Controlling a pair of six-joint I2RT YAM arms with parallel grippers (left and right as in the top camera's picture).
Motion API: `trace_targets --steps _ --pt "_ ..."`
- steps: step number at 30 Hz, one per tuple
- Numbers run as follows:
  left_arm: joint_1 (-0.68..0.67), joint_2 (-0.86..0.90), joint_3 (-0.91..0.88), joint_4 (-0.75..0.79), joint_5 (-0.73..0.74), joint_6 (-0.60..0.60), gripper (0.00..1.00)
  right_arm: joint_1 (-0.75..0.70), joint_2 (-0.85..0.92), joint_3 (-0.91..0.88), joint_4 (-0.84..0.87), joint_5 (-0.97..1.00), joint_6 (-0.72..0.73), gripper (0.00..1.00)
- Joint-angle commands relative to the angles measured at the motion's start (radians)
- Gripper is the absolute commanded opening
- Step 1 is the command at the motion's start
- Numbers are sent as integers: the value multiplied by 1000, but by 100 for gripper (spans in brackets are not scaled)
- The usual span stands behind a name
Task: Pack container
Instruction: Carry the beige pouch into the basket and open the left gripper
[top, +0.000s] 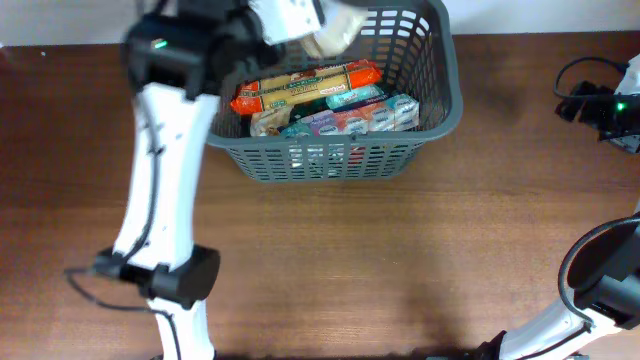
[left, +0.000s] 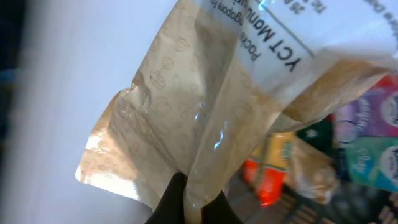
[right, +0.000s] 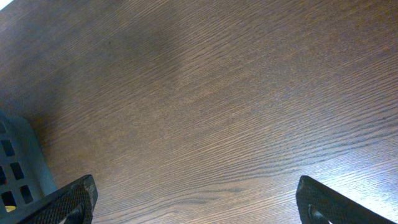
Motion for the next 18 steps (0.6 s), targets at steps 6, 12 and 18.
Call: trace_targets --steps 6,12,18 --pt "-28 161 -132 -3 7 -92 2 1 -18 -2 2 -8 2 99" --pt "-28 183 -137 -4 -82 -246 99 1 -18 -2 2 -8 2 99" --pt "-26 113 -24 -39 -365 -454 99 1 -18 -2 3 -8 2 99"
